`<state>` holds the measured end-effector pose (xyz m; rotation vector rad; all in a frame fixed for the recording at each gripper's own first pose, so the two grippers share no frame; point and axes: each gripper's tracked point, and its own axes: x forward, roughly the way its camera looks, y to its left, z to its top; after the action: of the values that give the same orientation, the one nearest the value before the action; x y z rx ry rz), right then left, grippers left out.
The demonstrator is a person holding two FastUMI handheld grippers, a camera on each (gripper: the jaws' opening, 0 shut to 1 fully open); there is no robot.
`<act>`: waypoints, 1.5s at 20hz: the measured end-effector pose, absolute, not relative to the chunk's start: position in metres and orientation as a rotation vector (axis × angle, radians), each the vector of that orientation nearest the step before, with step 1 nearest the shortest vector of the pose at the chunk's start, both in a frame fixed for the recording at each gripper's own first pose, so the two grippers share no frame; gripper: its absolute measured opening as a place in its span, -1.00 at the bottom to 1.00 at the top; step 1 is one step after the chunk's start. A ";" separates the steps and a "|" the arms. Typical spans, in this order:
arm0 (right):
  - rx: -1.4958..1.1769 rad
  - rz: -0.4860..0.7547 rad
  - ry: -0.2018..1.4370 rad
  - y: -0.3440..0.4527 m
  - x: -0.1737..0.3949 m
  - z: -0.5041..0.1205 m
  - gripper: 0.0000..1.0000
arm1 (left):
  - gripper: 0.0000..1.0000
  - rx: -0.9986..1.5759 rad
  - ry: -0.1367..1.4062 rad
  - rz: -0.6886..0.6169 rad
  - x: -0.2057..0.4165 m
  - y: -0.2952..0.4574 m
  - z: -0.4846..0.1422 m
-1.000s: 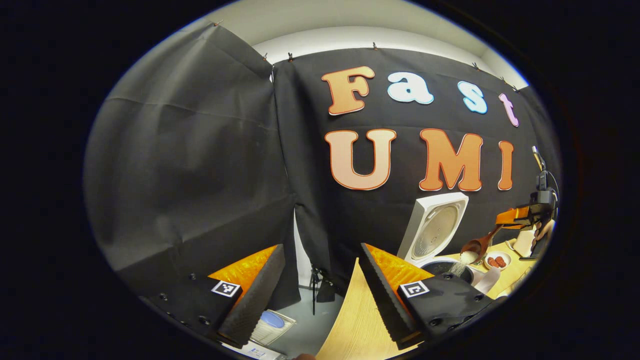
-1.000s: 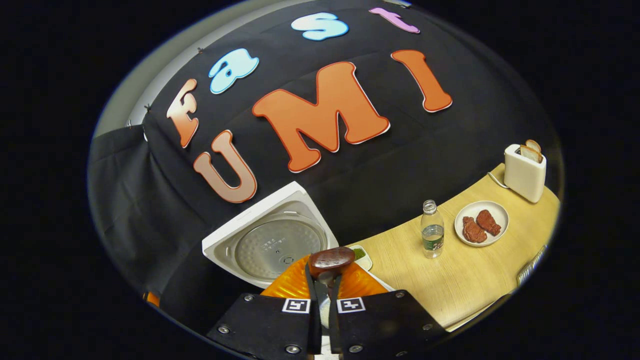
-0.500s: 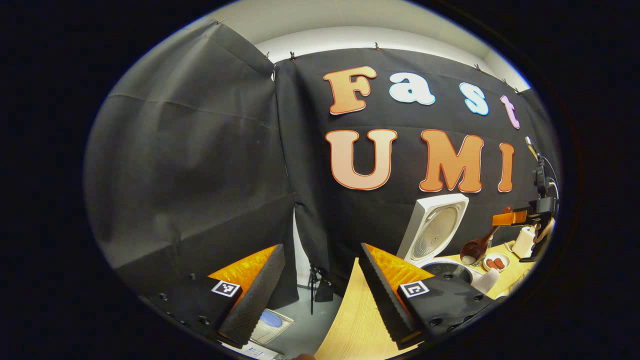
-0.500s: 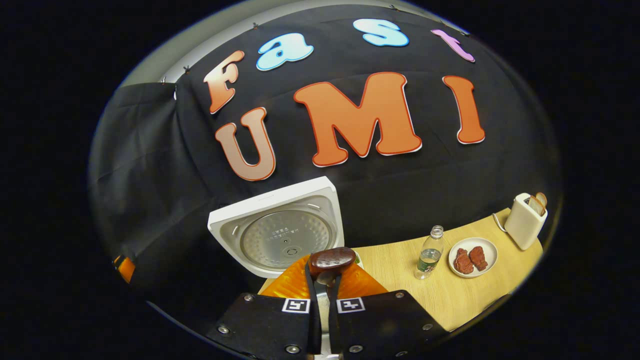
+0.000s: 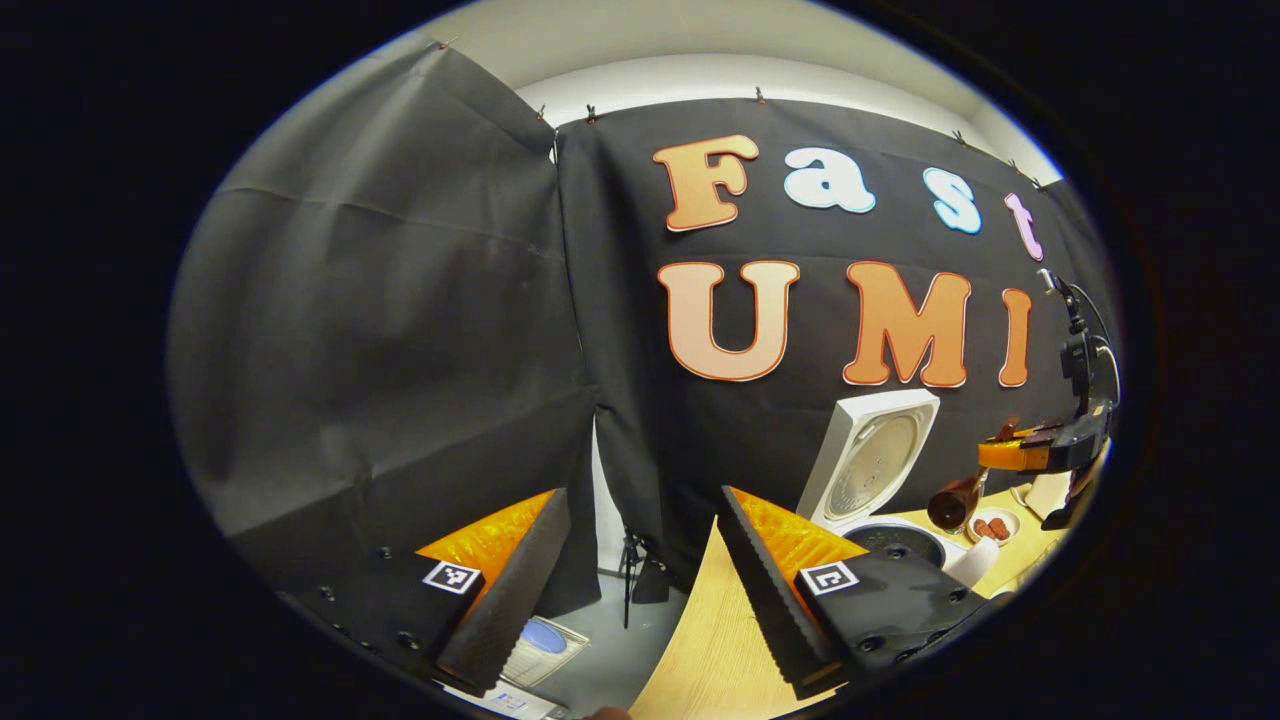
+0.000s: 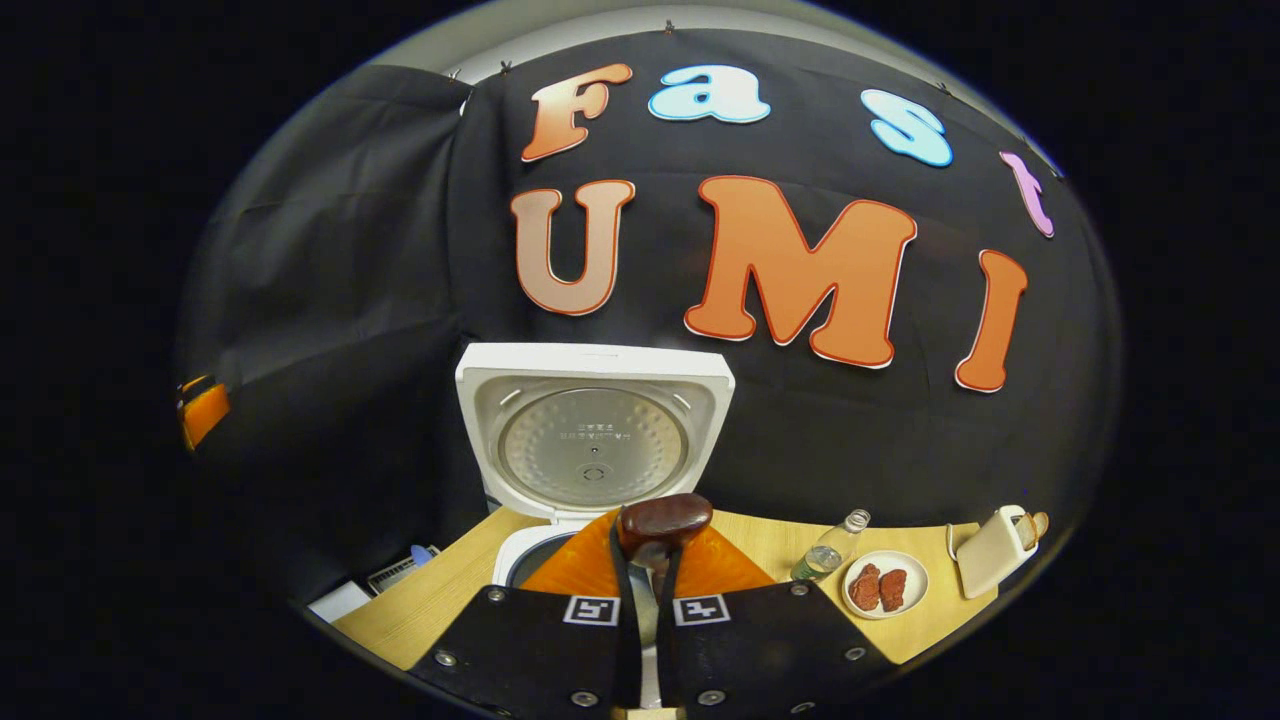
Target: Close the left gripper, press the button to open the rice cooker; take a wooden spoon from the chopstick holder with the right hand, scoop a spoonful of rice and pour it into the rice cooker, then put the wooden spoon back into the chopstick holder.
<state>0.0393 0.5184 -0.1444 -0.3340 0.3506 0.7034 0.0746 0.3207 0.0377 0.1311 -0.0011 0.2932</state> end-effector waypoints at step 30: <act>0.052 0.460 0.511 0.123 0.050 -0.101 -0.89 | 1.00 0.094 -0.083 0.273 0.046 0.115 0.058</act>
<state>0.0505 0.1228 -0.1010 0.0521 0.5106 0.4596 0.0455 0.1145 0.0577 0.0937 -0.0827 0.2733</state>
